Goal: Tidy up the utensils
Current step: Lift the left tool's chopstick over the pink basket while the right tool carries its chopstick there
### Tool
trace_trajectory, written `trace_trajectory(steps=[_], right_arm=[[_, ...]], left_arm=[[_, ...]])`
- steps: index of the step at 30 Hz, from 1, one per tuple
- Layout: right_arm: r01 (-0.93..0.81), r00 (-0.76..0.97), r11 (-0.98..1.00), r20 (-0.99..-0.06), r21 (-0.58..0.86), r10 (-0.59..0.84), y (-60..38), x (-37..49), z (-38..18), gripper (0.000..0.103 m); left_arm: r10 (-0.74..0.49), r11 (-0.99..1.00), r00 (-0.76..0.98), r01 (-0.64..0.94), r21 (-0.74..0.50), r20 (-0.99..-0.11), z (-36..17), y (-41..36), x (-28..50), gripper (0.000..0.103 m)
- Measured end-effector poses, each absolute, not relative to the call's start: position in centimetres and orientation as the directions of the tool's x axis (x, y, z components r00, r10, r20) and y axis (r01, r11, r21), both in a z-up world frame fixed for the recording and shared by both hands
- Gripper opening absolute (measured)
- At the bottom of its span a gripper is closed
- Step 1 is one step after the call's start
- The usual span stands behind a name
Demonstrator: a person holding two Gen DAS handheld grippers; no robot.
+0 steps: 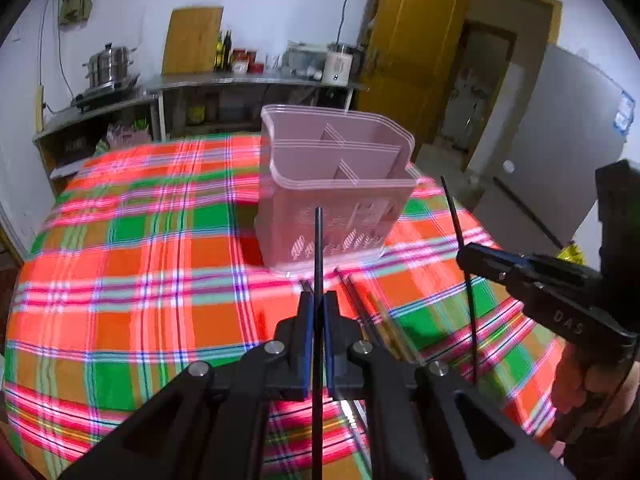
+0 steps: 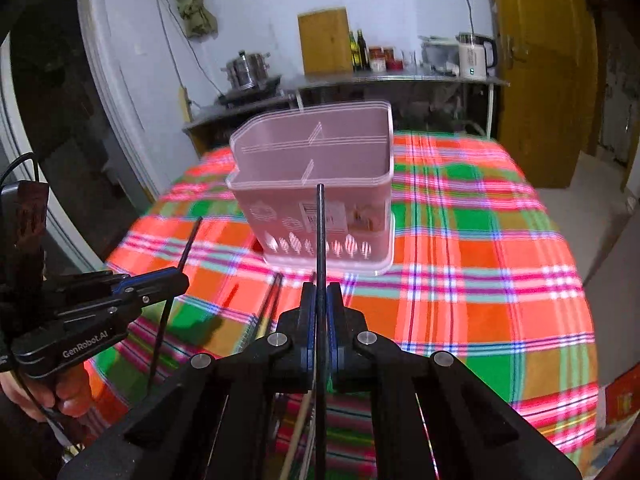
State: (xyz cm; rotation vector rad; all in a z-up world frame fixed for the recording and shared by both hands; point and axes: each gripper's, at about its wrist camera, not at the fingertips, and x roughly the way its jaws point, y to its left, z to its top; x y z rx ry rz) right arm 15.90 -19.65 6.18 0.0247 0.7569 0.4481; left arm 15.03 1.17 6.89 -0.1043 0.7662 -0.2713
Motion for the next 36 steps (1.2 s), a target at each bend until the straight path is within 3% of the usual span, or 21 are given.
trace_trajectory(steps=[20,36], right_arm=[[-0.410,0.742,0.892,-0.499,0.192,0.448,-20.4,15.2,13.9,0.005],[-0.412,0.805,0.889,-0.378,0.199,0.458,-18.3,20.4,20.5,0.005]], left_arm=[[-0.306,0.952,0.780,0.246,-0.183,-0.545,16.1,1.4,15.7,0.005],[-0.294,0.951,0.849,0.213,-0.226,-0.438,23.1,3.2,21.7,0.005]])
